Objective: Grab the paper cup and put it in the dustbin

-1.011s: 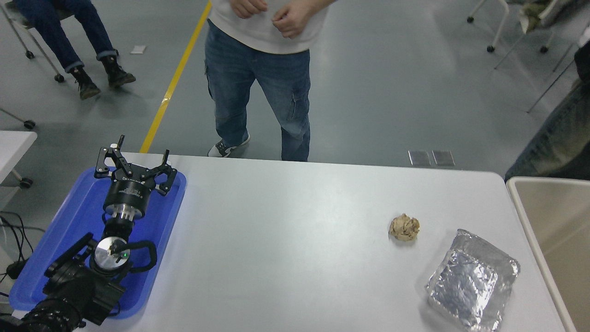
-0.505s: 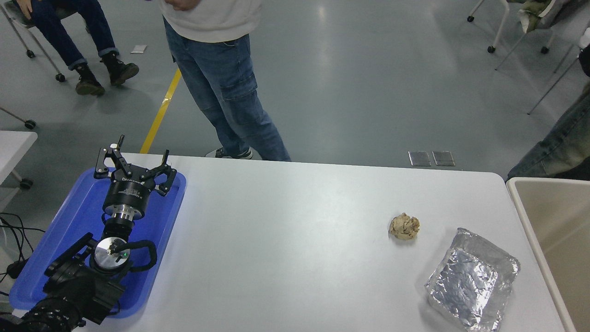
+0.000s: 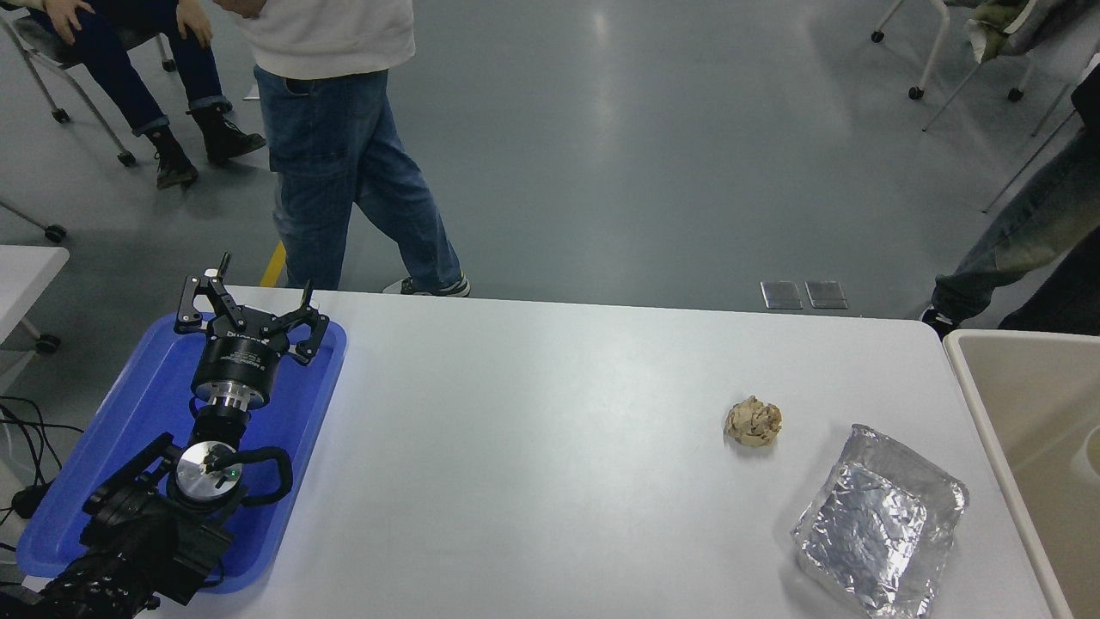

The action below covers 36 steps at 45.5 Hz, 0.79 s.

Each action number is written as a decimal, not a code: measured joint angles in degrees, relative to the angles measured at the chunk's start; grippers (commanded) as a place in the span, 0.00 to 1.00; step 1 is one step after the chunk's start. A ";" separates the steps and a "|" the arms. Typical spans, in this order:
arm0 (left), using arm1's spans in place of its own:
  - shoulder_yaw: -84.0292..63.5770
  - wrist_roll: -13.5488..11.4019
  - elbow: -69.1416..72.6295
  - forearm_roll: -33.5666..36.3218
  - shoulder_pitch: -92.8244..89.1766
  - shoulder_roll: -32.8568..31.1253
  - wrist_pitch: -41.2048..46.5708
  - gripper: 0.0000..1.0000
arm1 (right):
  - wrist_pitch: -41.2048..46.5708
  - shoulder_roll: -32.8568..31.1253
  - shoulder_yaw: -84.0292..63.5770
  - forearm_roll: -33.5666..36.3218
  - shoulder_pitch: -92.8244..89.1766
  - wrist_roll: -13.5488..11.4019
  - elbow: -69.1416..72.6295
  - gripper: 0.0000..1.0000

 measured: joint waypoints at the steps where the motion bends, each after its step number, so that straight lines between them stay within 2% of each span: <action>1: 0.00 0.00 0.00 0.00 0.00 -0.01 0.00 1.00 | -0.17 0.13 0.14 0.03 -0.15 -0.07 -0.01 0.33; 3: 0.00 0.00 0.00 0.00 0.00 -0.01 0.00 1.00 | -0.36 0.30 0.31 0.07 -0.32 -0.18 -0.02 0.59; 4: 0.00 0.00 0.00 0.00 0.00 -0.01 0.00 1.00 | -0.49 0.41 0.41 0.11 -0.43 -0.29 -0.03 0.67; 6: 0.00 -0.01 0.00 0.00 0.00 -0.01 0.00 1.00 | -0.65 0.55 0.54 0.16 -0.59 -0.46 -0.05 0.71; 7: 0.00 -0.01 0.00 0.00 0.00 -0.01 0.01 1.00 | -0.71 0.62 0.61 0.19 -0.67 -0.56 -0.05 0.77; 9: 0.00 -0.01 0.00 0.00 0.00 -0.01 0.02 1.00 | -0.85 0.77 0.86 0.26 -0.82 -0.80 -0.06 0.97; 10: 0.00 -0.01 0.00 0.00 0.00 -0.01 0.02 1.00 | -0.91 0.83 1.00 0.30 -0.88 -0.89 -0.06 1.00; 24: 0.00 -0.01 0.00 0.00 0.00 -0.03 0.05 1.00 | -1.30 1.30 3.40 0.92 -1.53 -1.92 -0.24 1.00; 36: 0.00 -0.01 0.00 0.01 0.00 -0.04 0.07 1.00 | -1.29 1.74 7.81 4.99 1.04 -3.54 -1.72 1.00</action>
